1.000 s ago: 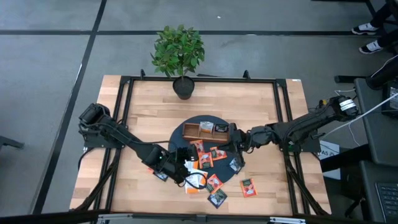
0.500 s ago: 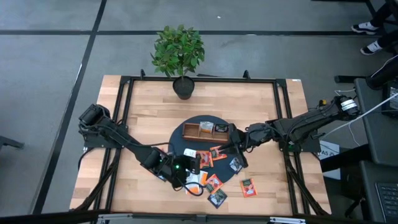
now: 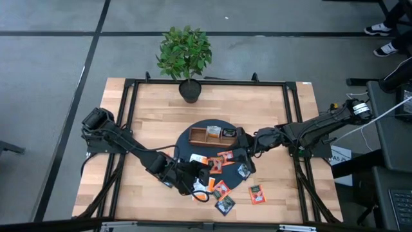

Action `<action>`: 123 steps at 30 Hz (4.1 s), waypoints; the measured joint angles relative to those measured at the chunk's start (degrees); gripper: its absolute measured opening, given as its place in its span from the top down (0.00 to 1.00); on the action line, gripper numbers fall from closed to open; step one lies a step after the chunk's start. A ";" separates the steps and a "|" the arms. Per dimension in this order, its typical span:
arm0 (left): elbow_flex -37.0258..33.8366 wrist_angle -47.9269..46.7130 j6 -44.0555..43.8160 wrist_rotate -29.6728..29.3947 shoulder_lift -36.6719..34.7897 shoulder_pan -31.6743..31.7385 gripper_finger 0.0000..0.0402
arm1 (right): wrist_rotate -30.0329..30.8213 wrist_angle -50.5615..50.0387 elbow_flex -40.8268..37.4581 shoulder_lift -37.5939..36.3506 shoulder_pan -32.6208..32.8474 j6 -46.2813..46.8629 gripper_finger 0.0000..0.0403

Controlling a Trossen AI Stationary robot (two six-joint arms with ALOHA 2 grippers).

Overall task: Pick & Place Tea
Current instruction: Put the orange tea bag into the left side of the wooden organizer

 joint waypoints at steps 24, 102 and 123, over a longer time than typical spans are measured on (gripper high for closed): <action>0.02 6.45 15.66 1.93 0.00 3.26 1.00 | -7.50 -1.26 -0.04 2.61 -1.18 8.06 0.49; -23.09 15.52 -76.52 12.85 -26.02 14.13 0.99 | 8.13 1.63 -0.02 -1.05 -4.76 -9.83 0.97; -37.70 51.31 -88.47 34.36 -30.73 26.88 0.80 | 13.18 15.81 -0.07 -1.01 -6.34 -20.44 0.97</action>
